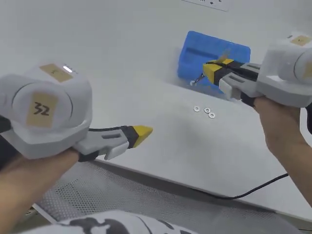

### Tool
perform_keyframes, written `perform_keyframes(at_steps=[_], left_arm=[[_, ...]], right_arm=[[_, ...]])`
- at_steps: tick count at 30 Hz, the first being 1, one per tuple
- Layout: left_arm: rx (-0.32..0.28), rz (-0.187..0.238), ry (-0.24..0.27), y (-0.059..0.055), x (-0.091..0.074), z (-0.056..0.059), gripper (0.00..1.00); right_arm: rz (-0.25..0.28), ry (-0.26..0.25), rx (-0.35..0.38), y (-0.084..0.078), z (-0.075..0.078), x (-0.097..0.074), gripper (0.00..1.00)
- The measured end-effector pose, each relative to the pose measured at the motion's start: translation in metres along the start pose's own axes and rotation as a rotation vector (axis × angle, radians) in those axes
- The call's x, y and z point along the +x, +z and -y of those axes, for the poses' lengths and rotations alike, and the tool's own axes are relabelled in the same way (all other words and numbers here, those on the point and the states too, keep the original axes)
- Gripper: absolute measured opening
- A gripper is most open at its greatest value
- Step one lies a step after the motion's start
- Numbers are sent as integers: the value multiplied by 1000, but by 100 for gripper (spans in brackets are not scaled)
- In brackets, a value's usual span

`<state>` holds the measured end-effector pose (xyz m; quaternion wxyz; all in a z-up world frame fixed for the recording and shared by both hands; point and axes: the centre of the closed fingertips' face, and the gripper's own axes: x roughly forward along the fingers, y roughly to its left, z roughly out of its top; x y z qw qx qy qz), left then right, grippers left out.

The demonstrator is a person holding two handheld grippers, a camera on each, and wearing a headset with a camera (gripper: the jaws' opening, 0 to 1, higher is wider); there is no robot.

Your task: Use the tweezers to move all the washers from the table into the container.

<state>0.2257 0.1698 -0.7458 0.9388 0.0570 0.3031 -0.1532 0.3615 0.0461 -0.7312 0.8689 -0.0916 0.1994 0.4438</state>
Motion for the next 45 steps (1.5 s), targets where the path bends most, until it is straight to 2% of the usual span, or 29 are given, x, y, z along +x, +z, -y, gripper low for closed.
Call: perform_keyframes(at_steps=[4,8,12,19,20,25,33,42,45], left_arm=[[1,-8,2,-2,1,-1,96],[9,-19,3,-4,1,-1,96],[16,-25,4,-5,1,-2,96],[9,-22,1,-5,2,-1,97],[9,-25,0,-6,3,-1,97],[12,-29,-4,-7,3,1,97],[9,-40,-4,-9,4,0,97],[13,-40,-4,-8,4,1,97],[17,-40,-1,-8,3,1,96]], right_arm=[[27,-36,1,9,15,5,1],[36,-62,25,10,32,14,1],[15,-89,34,3,45,28,1],[-9,-103,59,-9,56,43,1],[-15,-103,67,-12,62,49,1],[-41,-106,90,-23,63,61,1],[-68,-101,90,-33,63,70,1],[-90,-107,69,-38,64,67,2],[-78,-110,46,-33,63,65,2]])
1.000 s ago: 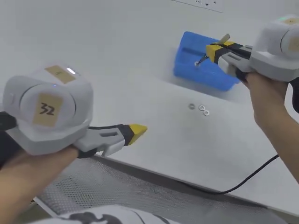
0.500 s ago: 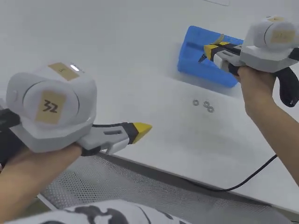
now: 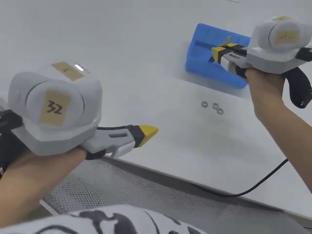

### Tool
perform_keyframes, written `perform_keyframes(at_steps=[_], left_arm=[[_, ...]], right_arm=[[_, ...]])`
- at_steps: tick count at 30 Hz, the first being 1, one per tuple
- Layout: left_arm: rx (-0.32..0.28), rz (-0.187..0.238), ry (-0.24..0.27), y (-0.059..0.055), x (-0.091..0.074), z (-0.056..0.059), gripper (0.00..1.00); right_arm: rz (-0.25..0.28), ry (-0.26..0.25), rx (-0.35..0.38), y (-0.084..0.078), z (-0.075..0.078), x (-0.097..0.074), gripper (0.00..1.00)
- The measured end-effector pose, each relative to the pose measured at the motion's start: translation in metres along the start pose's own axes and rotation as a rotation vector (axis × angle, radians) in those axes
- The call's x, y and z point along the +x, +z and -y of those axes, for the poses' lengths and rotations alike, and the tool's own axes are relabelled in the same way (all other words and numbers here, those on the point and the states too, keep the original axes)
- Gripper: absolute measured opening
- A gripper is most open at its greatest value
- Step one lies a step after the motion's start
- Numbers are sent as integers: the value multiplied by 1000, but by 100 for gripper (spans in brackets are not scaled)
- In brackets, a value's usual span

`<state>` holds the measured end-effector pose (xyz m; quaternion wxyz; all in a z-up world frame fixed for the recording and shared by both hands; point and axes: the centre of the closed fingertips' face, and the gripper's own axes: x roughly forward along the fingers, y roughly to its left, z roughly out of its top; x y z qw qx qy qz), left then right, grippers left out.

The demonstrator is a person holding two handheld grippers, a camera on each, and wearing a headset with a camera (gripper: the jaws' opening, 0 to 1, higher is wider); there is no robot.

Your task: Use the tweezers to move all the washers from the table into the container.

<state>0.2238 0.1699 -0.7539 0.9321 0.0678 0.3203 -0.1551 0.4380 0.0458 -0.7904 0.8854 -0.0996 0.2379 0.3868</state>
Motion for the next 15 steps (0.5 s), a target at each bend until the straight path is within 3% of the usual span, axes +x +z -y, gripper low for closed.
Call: perform_keyframes(at_steps=[2,10,15], left_arm=[[-1,5,0,1,-1,0,96],[-1,13,4,2,-1,0,96],[-4,18,4,3,-2,0,96]], right_arm=[[12,-12,-35,6,0,-5,2],[94,35,-41,34,-24,-43,2],[115,67,-38,37,-38,-62,2]])
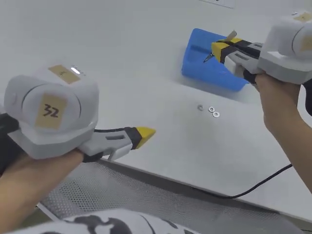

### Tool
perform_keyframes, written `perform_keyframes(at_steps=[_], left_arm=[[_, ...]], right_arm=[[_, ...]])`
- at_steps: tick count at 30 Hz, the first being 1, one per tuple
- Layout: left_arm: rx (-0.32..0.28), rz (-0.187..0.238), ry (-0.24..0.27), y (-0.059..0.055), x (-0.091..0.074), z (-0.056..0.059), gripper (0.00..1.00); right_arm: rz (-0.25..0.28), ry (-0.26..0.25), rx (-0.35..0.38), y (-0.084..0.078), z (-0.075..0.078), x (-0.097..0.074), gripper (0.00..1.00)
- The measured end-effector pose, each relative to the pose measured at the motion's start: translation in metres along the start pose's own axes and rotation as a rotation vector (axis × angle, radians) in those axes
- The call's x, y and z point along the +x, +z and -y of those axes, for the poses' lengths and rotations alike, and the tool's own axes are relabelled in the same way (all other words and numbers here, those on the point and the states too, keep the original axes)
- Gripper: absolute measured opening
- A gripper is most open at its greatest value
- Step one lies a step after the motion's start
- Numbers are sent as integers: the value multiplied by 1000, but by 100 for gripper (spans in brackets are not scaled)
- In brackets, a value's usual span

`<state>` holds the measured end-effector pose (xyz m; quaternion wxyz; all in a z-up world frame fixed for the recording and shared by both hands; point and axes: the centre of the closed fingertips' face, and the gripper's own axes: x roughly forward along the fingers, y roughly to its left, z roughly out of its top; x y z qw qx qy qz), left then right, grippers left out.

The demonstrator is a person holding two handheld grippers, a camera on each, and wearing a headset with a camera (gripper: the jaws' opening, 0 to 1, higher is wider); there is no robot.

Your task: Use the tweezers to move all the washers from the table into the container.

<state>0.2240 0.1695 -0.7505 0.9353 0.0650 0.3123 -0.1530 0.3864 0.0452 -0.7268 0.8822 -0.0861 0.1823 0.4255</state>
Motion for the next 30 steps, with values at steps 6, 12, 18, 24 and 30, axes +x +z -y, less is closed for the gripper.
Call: perform_keyframes(at_steps=[6,12,18,24,30], left_arm=[[-3,4,0,1,0,0,96],[3,2,-5,1,1,2,96],[7,7,-4,3,1,2,96],[6,2,-1,1,0,1,96],[1,-2,3,-1,0,1,95]], right_arm=[[-39,20,17,-21,-11,-11,2],[-82,28,60,-43,-19,-16,2],[-128,34,71,-63,-25,-18,2],[-159,41,88,-77,-27,-17,3],[-168,39,97,-83,-26,-16,3]])
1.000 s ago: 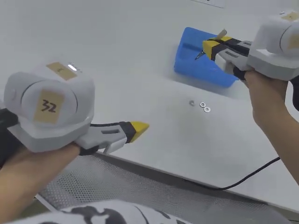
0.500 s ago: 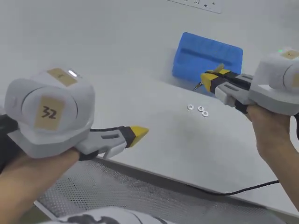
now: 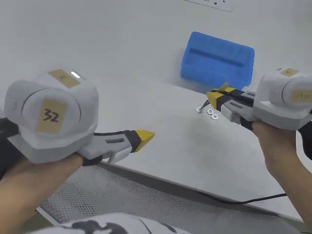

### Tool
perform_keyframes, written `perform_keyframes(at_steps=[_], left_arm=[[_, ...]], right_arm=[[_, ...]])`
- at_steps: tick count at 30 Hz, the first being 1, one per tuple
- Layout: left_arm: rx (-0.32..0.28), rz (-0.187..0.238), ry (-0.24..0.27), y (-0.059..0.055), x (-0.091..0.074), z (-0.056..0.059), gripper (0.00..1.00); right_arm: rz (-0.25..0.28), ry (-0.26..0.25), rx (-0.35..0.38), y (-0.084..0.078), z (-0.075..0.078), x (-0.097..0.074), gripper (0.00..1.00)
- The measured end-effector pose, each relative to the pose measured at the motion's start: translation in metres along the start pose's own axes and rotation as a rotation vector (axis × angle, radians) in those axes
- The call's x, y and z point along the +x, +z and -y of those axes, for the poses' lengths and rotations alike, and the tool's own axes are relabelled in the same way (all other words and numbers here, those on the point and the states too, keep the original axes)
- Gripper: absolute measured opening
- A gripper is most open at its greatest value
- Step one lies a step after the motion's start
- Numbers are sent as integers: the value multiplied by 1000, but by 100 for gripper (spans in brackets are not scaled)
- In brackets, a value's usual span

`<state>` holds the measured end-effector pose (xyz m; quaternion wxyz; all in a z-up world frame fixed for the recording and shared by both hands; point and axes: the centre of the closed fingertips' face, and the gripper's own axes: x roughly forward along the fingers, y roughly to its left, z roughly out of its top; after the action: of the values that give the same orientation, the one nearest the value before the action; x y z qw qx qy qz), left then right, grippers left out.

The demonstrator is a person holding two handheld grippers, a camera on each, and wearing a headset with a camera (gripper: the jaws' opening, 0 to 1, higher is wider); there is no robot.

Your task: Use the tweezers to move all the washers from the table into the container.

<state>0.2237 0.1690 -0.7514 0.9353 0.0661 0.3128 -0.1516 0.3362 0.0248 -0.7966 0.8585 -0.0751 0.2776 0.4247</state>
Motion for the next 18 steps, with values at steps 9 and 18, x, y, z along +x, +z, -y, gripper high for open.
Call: perform_keyframes(at_steps=[9,18], left_arm=[[4,-3,1,2,4,4,95],[25,-6,-6,3,8,7,95]], right_arm=[[14,3,11,2,-2,3,3],[16,8,30,4,-3,6,3]])
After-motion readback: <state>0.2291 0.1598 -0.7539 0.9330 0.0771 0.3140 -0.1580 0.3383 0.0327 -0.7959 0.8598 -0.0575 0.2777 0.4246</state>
